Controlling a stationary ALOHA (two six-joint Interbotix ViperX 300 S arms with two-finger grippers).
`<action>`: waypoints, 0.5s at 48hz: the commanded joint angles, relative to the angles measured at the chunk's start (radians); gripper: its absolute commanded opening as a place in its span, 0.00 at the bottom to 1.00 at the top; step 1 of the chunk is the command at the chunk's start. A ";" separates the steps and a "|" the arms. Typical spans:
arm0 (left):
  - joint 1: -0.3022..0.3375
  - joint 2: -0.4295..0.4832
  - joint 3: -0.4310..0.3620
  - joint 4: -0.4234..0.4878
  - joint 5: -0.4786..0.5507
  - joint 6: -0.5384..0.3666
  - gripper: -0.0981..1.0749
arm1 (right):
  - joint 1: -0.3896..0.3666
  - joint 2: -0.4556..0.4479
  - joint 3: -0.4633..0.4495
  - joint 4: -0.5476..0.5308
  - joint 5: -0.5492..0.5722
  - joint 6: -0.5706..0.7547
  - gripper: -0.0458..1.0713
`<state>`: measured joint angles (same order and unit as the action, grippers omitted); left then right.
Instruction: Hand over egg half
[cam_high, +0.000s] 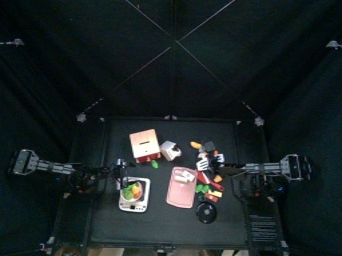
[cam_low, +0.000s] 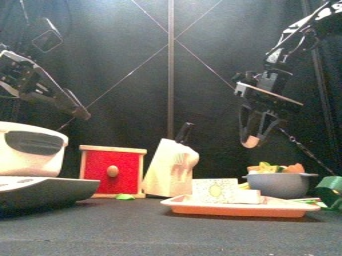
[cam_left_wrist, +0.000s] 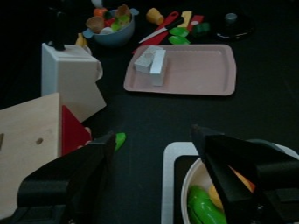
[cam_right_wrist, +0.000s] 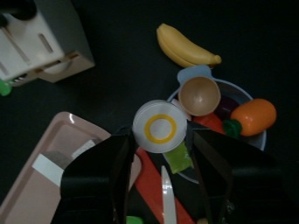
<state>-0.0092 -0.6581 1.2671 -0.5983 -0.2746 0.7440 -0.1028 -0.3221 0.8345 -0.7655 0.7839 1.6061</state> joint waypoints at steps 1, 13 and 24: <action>-0.003 -0.002 -0.028 0.006 0.006 0.008 0.94 | 0.005 -0.031 -0.008 -0.003 -0.002 0.000 0.68; 0.005 -0.101 -0.008 0.021 0.011 0.002 0.94 | 0.117 -0.032 -0.103 -0.049 -0.181 0.003 0.67; 0.083 -0.204 0.005 0.020 -0.005 0.002 0.94 | 0.152 0.156 -0.255 -0.235 -0.515 0.002 0.67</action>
<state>0.0506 -0.8606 1.2839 -0.5814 -0.2684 0.7470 0.0445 -0.2040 0.6412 -0.9572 0.3329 1.6091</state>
